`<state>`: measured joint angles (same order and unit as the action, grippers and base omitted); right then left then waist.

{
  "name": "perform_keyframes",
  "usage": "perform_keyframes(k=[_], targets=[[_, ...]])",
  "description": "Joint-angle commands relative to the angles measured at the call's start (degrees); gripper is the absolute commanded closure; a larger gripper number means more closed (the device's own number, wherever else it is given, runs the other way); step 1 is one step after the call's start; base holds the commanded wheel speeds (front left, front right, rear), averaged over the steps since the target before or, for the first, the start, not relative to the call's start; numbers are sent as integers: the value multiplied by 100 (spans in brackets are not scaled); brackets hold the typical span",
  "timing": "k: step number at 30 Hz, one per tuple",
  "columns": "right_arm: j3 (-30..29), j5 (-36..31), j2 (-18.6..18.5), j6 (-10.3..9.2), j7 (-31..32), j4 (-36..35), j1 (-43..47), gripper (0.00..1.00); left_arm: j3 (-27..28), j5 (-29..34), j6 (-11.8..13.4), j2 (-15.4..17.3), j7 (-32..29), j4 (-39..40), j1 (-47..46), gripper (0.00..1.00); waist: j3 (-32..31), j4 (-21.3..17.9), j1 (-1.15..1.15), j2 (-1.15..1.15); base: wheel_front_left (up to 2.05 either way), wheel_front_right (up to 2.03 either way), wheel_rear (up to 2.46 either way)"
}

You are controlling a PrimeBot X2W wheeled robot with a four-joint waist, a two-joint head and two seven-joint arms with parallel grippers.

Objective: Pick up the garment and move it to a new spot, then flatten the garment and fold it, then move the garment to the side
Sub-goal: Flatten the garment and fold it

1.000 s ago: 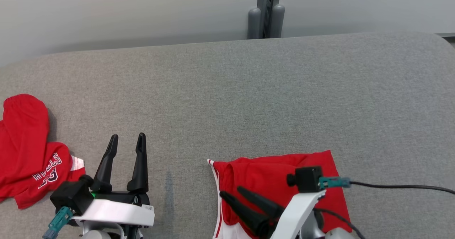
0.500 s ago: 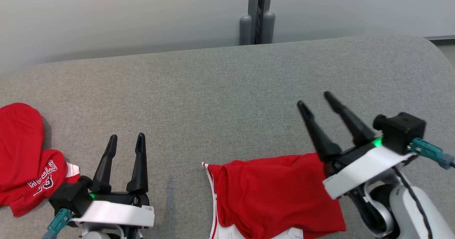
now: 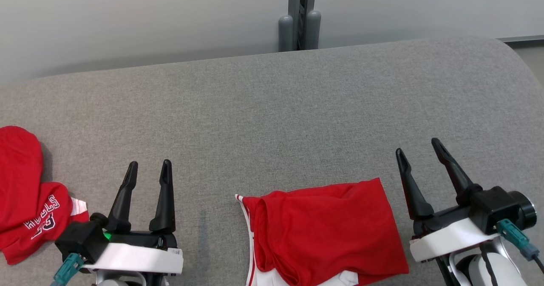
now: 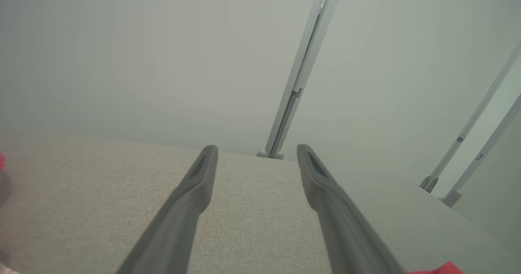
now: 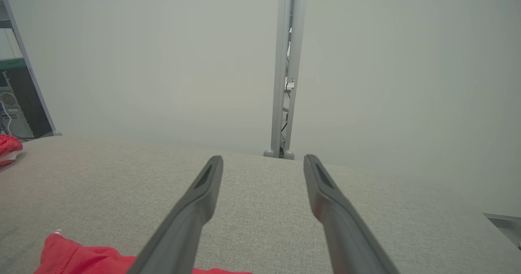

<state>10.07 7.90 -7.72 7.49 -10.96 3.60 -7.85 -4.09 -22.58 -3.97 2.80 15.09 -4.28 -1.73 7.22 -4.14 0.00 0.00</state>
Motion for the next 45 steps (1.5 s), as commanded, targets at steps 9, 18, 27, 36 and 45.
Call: perform_keyframes(k=[9, 18, 27, 36, 45], targets=[[175, -296, 43, 0, -408, 366, 125, 0, -87, 127, -50, 20, 5, 81, 71, 0, 61, 4, 0, 0, 0, 0, 0], [161, -259, 59, 0, -435, 345, 37, 0, -104, 135, -56, 20, 5, 48, 59, 0, 75, 51, 0, 0, 0, 0, 0], [915, -140, -162, 0, -430, 434, 156, 100, -161, 161, -95, 20, 5, 23, 26, 0, 135, 158, 0, 0, 0, 0, 0], [2153, 413, -506, 0, -430, 1125, 34, 100, -153, 199, -148, 20, 5, -36, -100, 0, 247, 374, 0, 0, 0, 0, 0], [3042, 1066, -568, 0, -420, 1793, -331, 100, -124, 199, -173, 21, 5, -57, -169, 0, 342, 556, 0, 0, 0, 0, 0]])
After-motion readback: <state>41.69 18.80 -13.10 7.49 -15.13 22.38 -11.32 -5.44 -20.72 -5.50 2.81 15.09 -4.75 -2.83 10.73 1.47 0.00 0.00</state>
